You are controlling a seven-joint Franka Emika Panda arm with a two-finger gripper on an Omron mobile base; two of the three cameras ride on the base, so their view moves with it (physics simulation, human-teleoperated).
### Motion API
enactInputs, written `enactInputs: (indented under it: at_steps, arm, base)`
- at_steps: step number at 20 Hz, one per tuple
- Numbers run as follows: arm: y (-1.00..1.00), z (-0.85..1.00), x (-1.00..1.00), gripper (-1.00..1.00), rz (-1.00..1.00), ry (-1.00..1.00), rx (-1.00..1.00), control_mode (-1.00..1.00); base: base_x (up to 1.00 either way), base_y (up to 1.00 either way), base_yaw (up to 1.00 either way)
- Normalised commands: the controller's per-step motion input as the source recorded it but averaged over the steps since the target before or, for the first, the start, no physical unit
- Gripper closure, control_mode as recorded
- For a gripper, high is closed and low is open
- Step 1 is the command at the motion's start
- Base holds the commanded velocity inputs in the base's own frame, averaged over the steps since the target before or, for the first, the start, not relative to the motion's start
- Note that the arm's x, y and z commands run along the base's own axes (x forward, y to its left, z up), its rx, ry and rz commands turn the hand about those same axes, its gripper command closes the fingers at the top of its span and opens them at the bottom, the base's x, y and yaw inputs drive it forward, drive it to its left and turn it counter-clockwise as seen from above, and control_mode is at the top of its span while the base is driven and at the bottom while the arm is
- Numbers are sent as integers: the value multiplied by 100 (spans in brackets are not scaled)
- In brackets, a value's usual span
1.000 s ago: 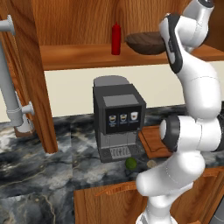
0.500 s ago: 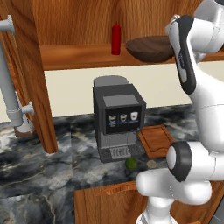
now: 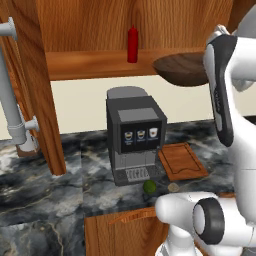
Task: Open the cabinet. Place the bowl and condiment on the counter. Then place the lime and garlic on the cutting board.
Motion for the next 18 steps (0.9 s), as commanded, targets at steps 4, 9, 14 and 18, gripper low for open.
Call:
enactInputs:
  at_steps: [4, 9, 14, 18]
  arm:
    - [0, 0, -100, 100, -17, 4, 8, -100]
    - [-7, -20, -100, 100, -20, 9, 8, -100]
    - [-69, -77, -70, 100, -25, 11, 8, -100]
    - [-89, -83, -34, 100, -20, 9, 6, -100]
  base:
    - [0, 0, 0]
    - [0, 0, 0]
    - [0, 0, 0]
    - [0, 0, 0]
